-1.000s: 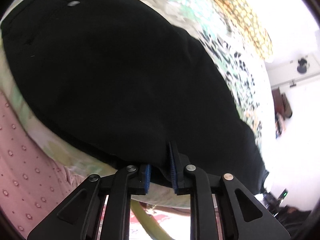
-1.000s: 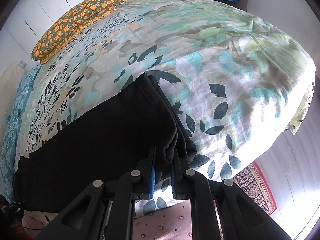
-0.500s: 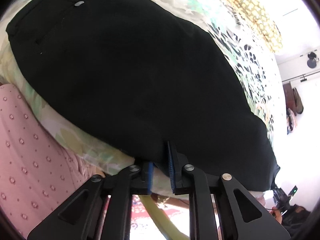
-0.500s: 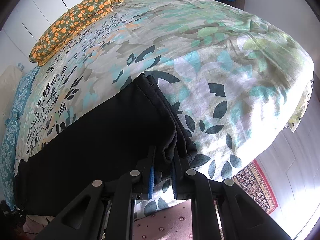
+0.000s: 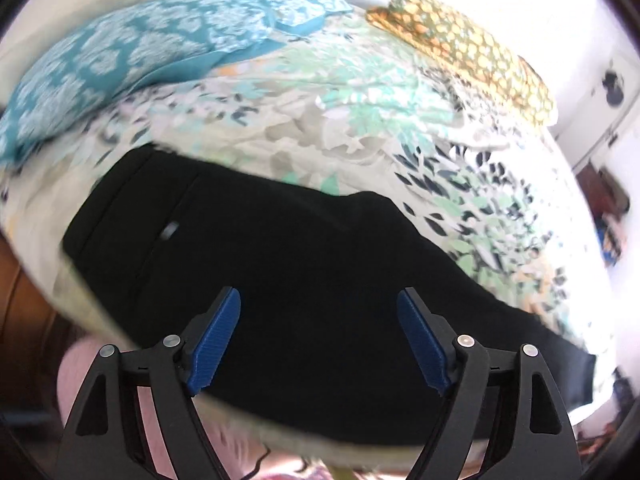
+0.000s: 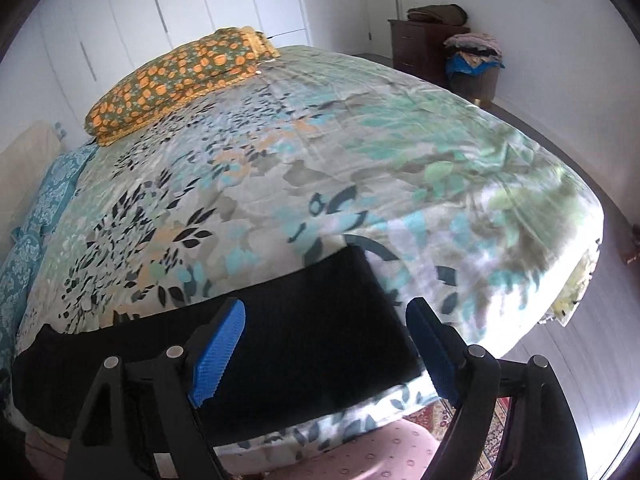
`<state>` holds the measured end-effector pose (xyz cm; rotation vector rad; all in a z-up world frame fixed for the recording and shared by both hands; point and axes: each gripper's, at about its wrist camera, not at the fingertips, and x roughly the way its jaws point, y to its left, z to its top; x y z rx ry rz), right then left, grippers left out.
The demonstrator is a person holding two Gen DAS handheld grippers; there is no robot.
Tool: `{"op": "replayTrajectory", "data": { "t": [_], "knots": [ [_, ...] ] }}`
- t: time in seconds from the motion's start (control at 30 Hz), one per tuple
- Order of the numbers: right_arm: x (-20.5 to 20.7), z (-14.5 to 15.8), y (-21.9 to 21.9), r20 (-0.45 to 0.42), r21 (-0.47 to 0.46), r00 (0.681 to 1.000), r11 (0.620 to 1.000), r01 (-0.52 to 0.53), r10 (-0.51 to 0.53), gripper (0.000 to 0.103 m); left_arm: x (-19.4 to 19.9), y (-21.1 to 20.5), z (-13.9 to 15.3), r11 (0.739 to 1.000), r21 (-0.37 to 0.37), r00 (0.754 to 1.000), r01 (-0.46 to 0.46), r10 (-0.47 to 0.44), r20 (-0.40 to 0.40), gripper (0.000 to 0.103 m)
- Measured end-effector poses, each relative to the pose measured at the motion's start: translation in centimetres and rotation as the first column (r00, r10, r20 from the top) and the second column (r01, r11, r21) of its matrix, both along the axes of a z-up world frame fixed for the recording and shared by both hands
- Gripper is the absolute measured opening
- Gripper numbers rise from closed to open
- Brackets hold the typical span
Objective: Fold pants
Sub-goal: 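Lay the folded trousers on the bed and open both grippers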
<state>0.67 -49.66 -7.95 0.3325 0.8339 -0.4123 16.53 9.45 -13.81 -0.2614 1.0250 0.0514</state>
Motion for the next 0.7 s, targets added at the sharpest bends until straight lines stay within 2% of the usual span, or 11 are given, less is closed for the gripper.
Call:
{"op": "replayTrajectory", "data": {
  "t": [0.07,0.13,0.2,0.23,0.3,0.33,0.4,0.47,0.57,0.7],
  "knots": [
    [1.7,-0.8,2.2,-0.013,0.021,0.998,0.998,-0.062,0.062,0.083,1.3,-0.9,-1.9,0.997,0.072,0.999,0.029,-0.026,-0.038,0.082],
    [3.0,-2.6,3.9,-0.052,0.04,0.992,0.993,-0.109,0.111,0.083,1.8,-1.4,-4.3,0.989,0.138,0.992,0.062,-0.047,-0.115,0.082],
    [4.0,-5.2,5.0,-0.134,0.056,0.98,0.988,-0.144,0.15,0.083,1.7,-1.8,-7.0,0.978,0.187,0.976,0.098,-0.057,-0.211,0.082],
    [4.4,-6.8,5.3,-0.187,0.067,0.969,0.986,-0.149,0.159,0.083,1.4,-1.9,-7.8,0.971,0.209,0.971,0.111,-0.062,-0.231,0.083],
    [4.5,-9.2,5.4,-0.265,0.095,0.95,0.985,-0.144,0.164,0.083,0.5,-2.1,-7.8,0.961,0.244,0.977,0.13,-0.081,-0.199,0.089],
    [4.3,-9.7,5.5,-0.267,0.08,0.949,0.986,-0.149,0.165,0.084,0.4,-2.2,-7.9,0.959,0.252,0.975,0.131,-0.079,-0.206,0.09],
    [4.3,-9.7,6.1,-0.269,0.057,0.946,0.983,-0.173,0.182,0.092,0.2,-1.8,-7.1,0.969,0.218,0.977,0.119,-0.075,-0.202,0.09],
    [4.4,-10.0,6.5,-0.29,0.046,0.937,0.981,-0.19,0.195,0.096,0.3,-1.6,-5.3,0.983,0.15,0.988,0.103,-0.083,-0.132,0.09],
    [4.5,-10.3,6.5,-0.293,0.05,0.933,0.978,-0.202,0.208,0.103,2.5,-2.4,-2.9,0.986,0.105,0.991,0.129,-0.125,-0.043,0.092],
    [4.7,-10.4,6.3,-0.29,0.06,0.935,0.979,-0.194,0.203,0.103,7.1,-3.0,-2.9,0.985,0.091,0.989,0.15,-0.149,-0.02,0.093]
  ]
}}
